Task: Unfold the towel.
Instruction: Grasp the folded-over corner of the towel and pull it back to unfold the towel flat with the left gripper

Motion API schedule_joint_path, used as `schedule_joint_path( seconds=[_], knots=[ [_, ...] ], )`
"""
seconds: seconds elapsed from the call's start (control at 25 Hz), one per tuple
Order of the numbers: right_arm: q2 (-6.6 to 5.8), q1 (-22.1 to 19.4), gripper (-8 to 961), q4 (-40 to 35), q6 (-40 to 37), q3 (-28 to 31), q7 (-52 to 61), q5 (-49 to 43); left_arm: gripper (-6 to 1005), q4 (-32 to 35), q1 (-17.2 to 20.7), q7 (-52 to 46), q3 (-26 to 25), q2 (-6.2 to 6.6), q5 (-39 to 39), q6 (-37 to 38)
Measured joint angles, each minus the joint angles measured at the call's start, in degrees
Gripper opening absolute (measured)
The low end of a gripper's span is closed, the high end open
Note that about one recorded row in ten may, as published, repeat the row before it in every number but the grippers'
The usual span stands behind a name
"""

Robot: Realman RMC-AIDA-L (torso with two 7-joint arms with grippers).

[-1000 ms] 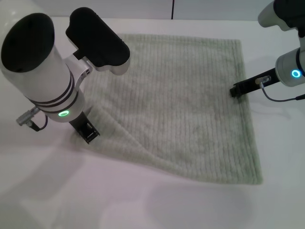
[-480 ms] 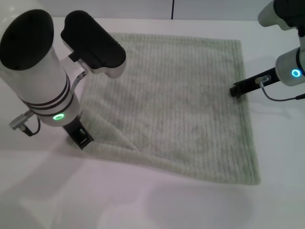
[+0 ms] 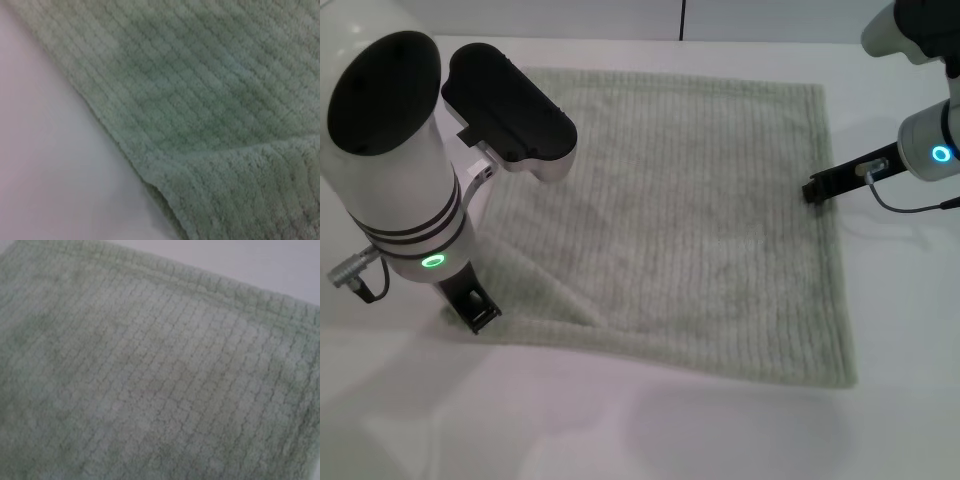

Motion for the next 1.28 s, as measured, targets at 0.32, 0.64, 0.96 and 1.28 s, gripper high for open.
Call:
schedule_joint_path(
  seconds=[0.32,0.64,0.96,1.28],
  knots=[
    [0.00,0.0,9,-0.1,-0.1,0.0,0.0,0.0,11,-0.1,0.3,-0.8,3.9,0.20,0.0,-0.4],
    [0.00,-0.3,10,-0.1,-0.1,0.0,0.0,0.0,209,2.6,-1.3,-0.8,5.8,0.28,0.0,2.4],
    [0.02,-0.3,10,-5.5,-1.5,0.1,0.3,0.0,367,3.7,-3.2,0.6,-1.1,3.49,0.1,17.1],
    [0.54,-0.8,11,-14.3,-5.4,0.1,1.6,0.2,587,6.9,-2.9,7.0,-13.5,2.39,0.1,33.9]
  ],
)
